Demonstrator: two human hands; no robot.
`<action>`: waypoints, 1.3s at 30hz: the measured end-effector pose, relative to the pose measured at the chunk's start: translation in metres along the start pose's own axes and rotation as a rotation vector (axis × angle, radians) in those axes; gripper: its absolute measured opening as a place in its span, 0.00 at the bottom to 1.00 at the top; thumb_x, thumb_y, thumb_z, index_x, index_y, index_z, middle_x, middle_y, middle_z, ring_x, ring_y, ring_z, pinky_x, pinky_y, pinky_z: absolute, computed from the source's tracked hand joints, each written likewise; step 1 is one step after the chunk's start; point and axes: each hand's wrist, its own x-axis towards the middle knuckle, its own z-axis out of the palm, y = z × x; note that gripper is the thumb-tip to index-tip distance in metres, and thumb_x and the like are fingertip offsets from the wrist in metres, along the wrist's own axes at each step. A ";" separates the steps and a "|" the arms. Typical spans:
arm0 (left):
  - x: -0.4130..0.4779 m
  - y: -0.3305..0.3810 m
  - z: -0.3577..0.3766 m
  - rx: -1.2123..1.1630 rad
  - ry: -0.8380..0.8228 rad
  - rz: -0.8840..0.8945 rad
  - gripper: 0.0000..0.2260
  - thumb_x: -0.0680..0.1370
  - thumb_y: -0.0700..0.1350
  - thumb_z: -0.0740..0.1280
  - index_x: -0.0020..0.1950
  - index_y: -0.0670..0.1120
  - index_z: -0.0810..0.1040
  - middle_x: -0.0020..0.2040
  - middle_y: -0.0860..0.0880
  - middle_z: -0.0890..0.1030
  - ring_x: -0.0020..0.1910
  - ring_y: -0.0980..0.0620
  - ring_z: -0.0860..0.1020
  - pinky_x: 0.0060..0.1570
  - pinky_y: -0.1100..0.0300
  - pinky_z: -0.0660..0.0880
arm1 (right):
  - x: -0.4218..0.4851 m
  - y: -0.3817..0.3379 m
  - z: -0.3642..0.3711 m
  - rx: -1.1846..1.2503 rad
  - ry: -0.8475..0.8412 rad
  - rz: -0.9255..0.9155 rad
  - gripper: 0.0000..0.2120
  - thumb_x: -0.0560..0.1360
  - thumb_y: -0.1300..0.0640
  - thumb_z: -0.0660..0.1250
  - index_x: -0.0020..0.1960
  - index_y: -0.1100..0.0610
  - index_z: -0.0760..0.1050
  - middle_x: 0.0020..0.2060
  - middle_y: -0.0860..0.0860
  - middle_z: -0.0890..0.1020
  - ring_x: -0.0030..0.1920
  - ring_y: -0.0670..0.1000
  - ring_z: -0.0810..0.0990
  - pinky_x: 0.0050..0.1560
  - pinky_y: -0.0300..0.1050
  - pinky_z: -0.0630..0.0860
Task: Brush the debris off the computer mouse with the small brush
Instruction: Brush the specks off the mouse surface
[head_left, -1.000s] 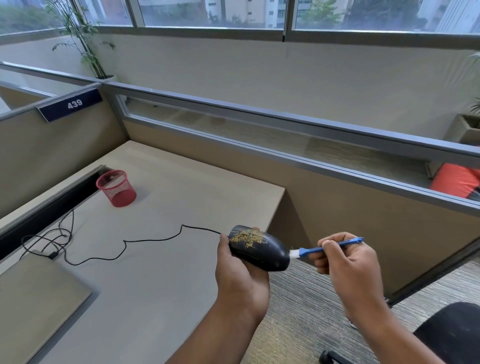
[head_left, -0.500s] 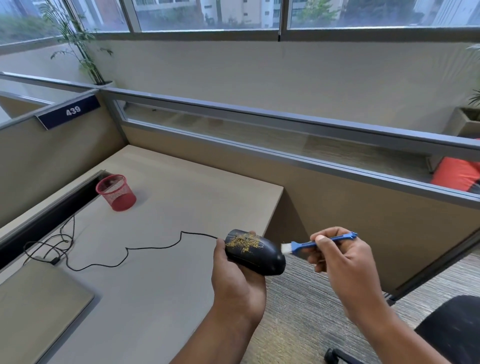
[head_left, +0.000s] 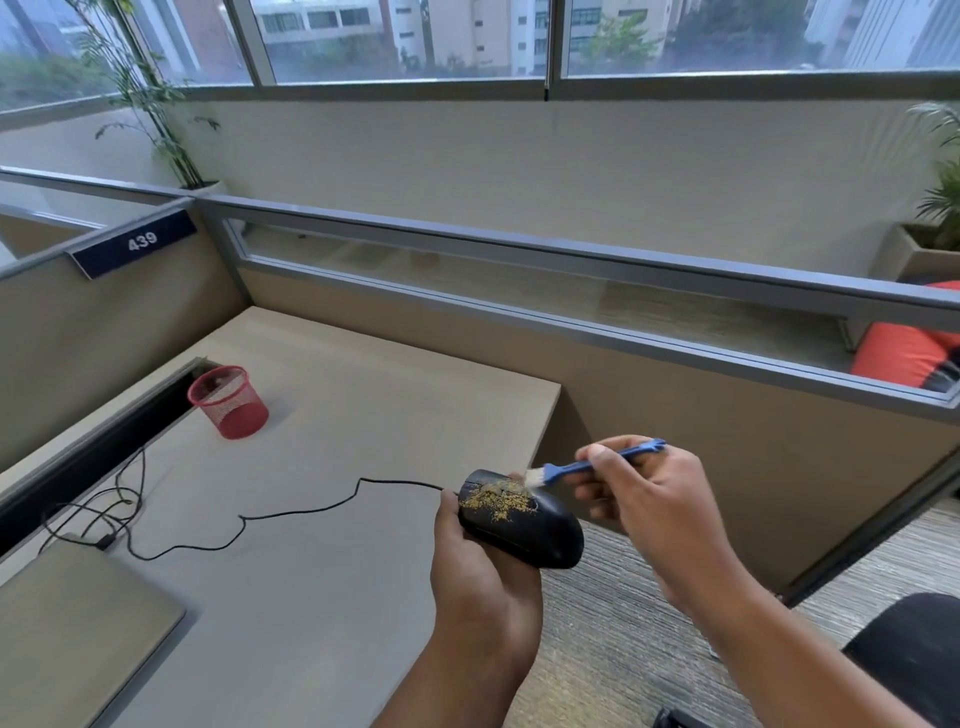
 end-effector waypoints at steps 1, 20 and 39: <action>0.000 0.000 0.000 0.010 -0.014 -0.010 0.27 0.83 0.59 0.50 0.66 0.41 0.75 0.60 0.35 0.82 0.64 0.38 0.77 0.71 0.42 0.65 | 0.001 -0.001 0.004 -0.018 -0.017 -0.010 0.08 0.78 0.62 0.68 0.41 0.59 0.83 0.32 0.53 0.87 0.30 0.47 0.84 0.29 0.37 0.79; 0.001 0.005 -0.002 0.027 0.003 -0.010 0.25 0.82 0.60 0.51 0.60 0.43 0.77 0.56 0.37 0.81 0.64 0.38 0.76 0.71 0.40 0.65 | -0.008 0.006 -0.021 -0.175 0.044 -0.183 0.10 0.76 0.62 0.69 0.37 0.53 0.83 0.31 0.51 0.87 0.29 0.48 0.84 0.31 0.39 0.81; 0.004 0.004 -0.005 0.042 0.026 0.013 0.26 0.82 0.60 0.51 0.63 0.42 0.75 0.52 0.38 0.82 0.54 0.41 0.80 0.61 0.46 0.74 | -0.013 -0.001 0.006 -0.353 -0.064 -0.309 0.07 0.75 0.57 0.70 0.39 0.53 0.82 0.31 0.55 0.85 0.33 0.59 0.84 0.36 0.63 0.82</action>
